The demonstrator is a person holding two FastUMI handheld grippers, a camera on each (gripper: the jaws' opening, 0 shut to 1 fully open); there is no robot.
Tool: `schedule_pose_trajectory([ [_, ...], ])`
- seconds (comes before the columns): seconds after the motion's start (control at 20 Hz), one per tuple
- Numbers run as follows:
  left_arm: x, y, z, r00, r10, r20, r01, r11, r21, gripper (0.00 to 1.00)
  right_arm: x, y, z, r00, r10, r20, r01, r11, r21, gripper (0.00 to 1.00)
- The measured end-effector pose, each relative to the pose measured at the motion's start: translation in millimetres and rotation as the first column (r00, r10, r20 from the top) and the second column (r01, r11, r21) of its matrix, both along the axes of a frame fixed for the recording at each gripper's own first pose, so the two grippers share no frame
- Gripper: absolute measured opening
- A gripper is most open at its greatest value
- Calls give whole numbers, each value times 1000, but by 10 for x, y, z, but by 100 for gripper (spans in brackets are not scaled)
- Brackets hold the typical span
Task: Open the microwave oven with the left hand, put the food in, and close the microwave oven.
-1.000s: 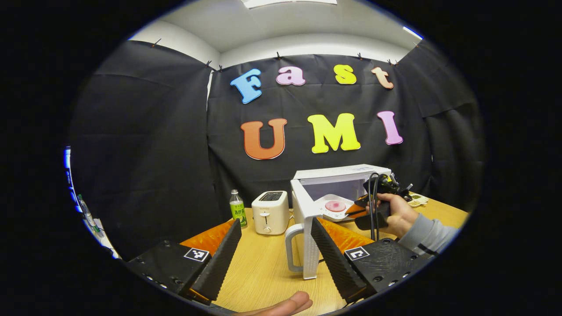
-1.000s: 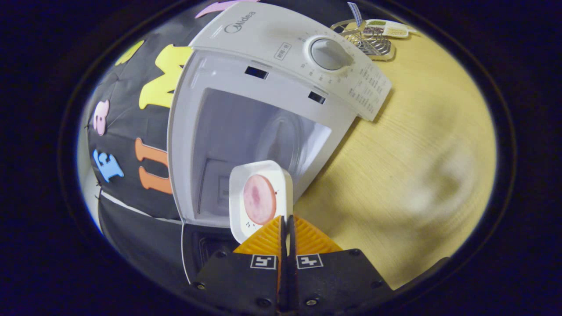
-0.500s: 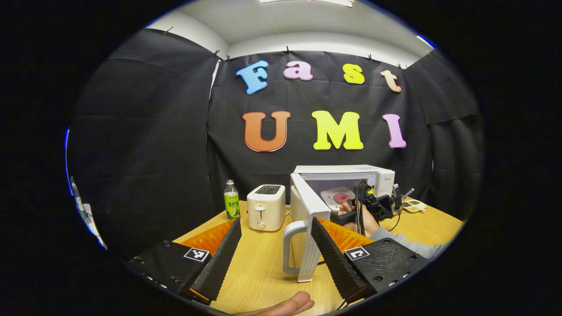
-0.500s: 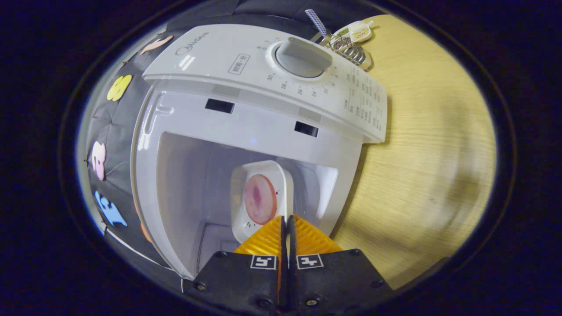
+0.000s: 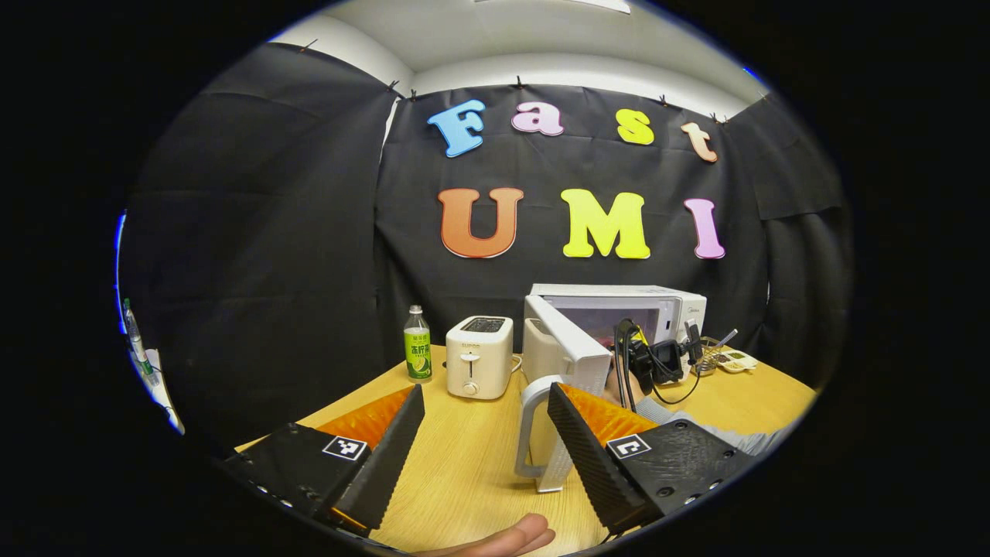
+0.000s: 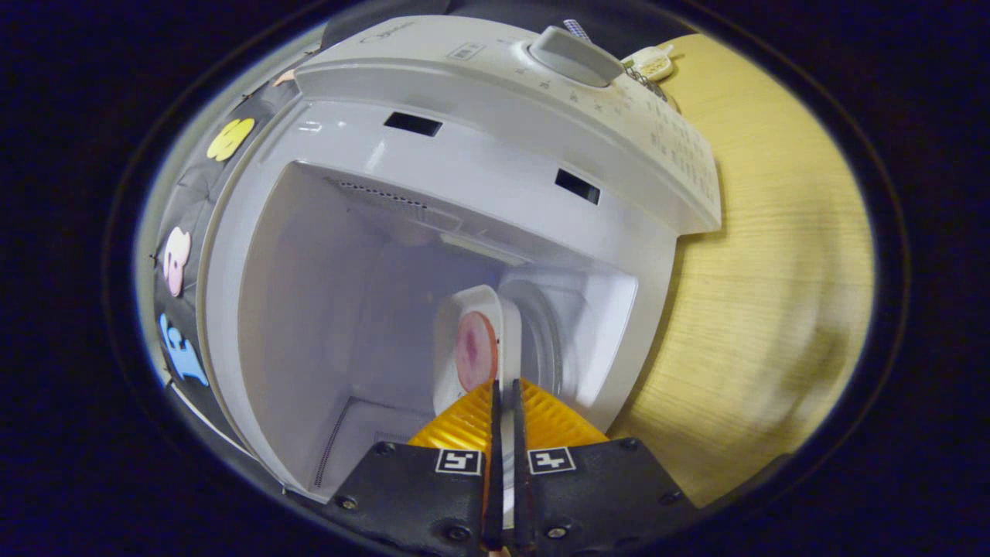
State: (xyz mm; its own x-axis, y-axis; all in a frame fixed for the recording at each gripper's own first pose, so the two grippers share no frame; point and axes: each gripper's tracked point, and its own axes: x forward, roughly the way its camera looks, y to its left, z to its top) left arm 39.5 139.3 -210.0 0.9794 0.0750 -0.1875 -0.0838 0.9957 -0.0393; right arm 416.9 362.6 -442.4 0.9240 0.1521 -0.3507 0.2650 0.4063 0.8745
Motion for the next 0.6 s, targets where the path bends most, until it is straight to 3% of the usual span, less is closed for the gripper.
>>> schedule_pose_trajectory([
  [0.25, -6, 23, -26, 1000, -2, 7, 2, 1000, -25, 97, -25, 54, 23, 998, 33, 51, -30, 997, -74, 13],
  [0.3, -10, 35, -38, 1000, 0, 5, 0, 1000, -25, 97, -45, 68, 30, 997, 46, 55, -41, 995, -96, 2],
  [0.35, -31, 54, -41, 1000, 6, 3, -6, 1000, -22, 96, -80, 77, 25, 997, 58, 52, -51, 991, -127, 12],
  [0.45, -64, 96, -12, 1000, 19, 19, -19, 1000, -13, 96, -165, 112, 48, 992, 115, 54, -102, 974, -202, 15],
  [0.5, -86, 136, 37, 999, 29, 35, -28, 999, -17, 96, -204, 121, 86, 987, 147, 62, -129, 963, -235, 7],
  [0.55, -96, 141, 56, 999, 28, 43, -27, 999, -26, 96, -243, 126, 102, 982, 179, 58, -157, 949, -274, 23],
  [0.6, -113, 137, 63, 999, 27, 46, -26, 999, -34, 95, -265, 111, 131, 976, 210, 58, -182, 932, -313, 19],
])
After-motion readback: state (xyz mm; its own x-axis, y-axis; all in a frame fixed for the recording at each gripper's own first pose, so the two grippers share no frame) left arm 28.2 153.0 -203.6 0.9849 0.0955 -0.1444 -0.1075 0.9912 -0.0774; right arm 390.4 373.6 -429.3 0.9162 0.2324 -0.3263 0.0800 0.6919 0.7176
